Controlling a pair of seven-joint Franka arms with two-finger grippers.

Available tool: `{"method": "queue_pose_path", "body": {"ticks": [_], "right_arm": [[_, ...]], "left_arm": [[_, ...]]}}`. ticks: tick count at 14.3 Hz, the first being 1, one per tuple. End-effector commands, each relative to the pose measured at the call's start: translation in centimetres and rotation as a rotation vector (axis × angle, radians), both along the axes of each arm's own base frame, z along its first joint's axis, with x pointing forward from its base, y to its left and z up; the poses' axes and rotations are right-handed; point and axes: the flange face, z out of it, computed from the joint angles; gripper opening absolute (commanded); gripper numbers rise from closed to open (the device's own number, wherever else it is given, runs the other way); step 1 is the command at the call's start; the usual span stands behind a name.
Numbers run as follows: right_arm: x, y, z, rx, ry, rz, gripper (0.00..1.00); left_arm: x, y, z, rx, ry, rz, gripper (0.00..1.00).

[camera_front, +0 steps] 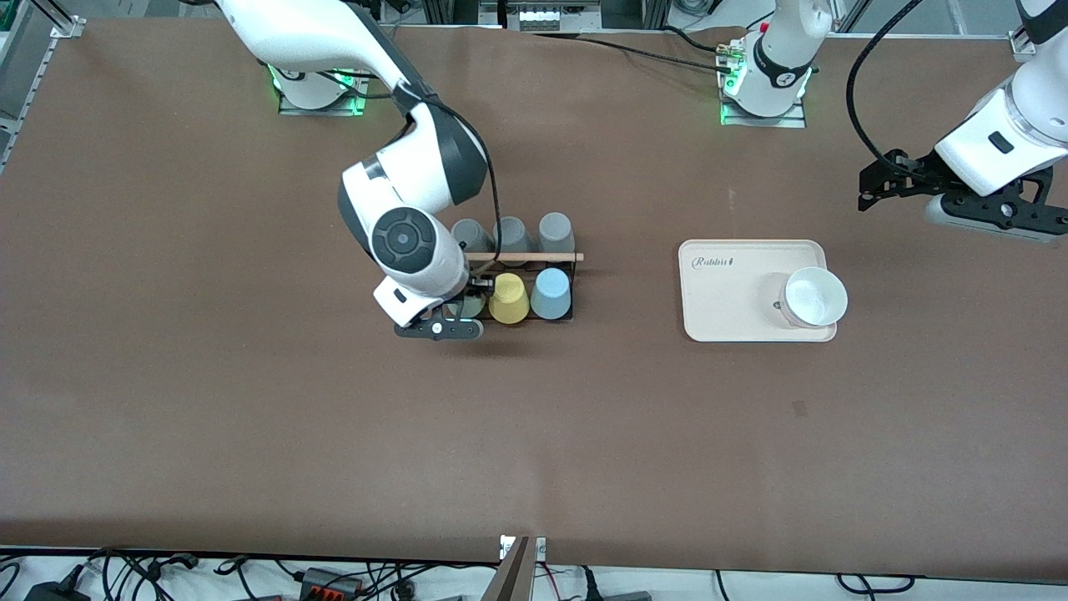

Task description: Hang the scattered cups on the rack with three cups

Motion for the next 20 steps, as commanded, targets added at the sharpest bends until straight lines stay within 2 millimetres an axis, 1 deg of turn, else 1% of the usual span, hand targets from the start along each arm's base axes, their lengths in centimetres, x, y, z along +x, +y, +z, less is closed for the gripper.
{"method": "queue_pose_path", "body": {"ticks": [1, 2, 4, 6, 7, 8, 9, 10, 11, 12, 13, 14, 15, 16, 18, 20], "right_arm": [[1.1, -0.5, 1.1, -0.009, -0.029, -0.072, 0.88], [1.0, -0.3, 1.3, -0.013, -0.035, -0.069, 1.0], [1.2, 0.1, 2.6, -0.004, -0.052, -0.063, 1.0], [1.2, -0.1, 3.6, -0.006, -0.049, -0.063, 1.0], [1.4, -0.5, 4.2, -0.005, -0.049, -0.068, 1.0], [1.5, -1.1, 4.3, -0.018, -0.036, -0.074, 1.0], [1.9, -1.9, 7.0, -0.012, -0.054, -0.081, 1.0], [2.9, -3.8, 9.6, -0.011, -0.065, -0.103, 1.0], [3.7, -5.7, 10.3, -0.021, -0.048, -0.108, 1.0], [4.8, -8.4, 11.0, -0.019, -0.044, -0.109, 1.0], [6.1, -11.7, 12.4, -0.003, -0.052, -0.112, 1.0], [7.0, -14.6, 13.0, 0.006, -0.054, -0.11, 1.0], [7.5, -17.0, 14.2, 0.007, -0.058, -0.102, 1.0], [8.0, -19.3, 14.6, 0.003, -0.054, -0.111, 1.0], [8.3, -23.5, 16.5, 0.003, -0.052, -0.14, 1.0], [8.5, -26.4, 17.1, -0.005, -0.048, -0.114, 1.0]], "left_arm": [[0.1, 0.1, 0.6, 0.017, -0.001, -0.022, 1.0], [0.1, 0.2, 0.5, 0.017, 0.007, -0.021, 1.0], [0.1, 0.4, 0.5, 0.017, 0.005, -0.017, 1.0], [0.1, 0.3, 0.5, 0.018, 0.004, -0.019, 1.0], [0.1, 0.2, 0.5, 0.018, 0.004, -0.021, 1.0], [0.1, 0.2, 0.5, 0.019, 0.004, -0.019, 1.0], [0.1, 0.2, 0.5, 0.018, 0.002, -0.021, 1.0], [0.2, 0.2, 0.5, 0.018, 0.001, -0.021, 1.0], [0.2, 0.2, 0.5, 0.018, 0.001, -0.021, 1.0], [0.2, 0.2, 0.5, 0.018, 0.001, -0.021, 1.0], [0.2, 0.2, 0.5, 0.018, 0.001, -0.021, 1.0], [0.2, 0.2, 0.5, 0.018, 0.001, -0.021, 1.0], [0.2, 0.2, 0.5, 0.018, 0.001, -0.021, 1.0], [0.2, 0.1, 0.5, 0.018, 0.002, -0.022, 1.0], [0.2, 0.1, 0.4, 0.018, 0.002, -0.022, 1.0], [0.2, -0.1, 0.4, 0.018, 0.002, -0.025, 1.0]]}}
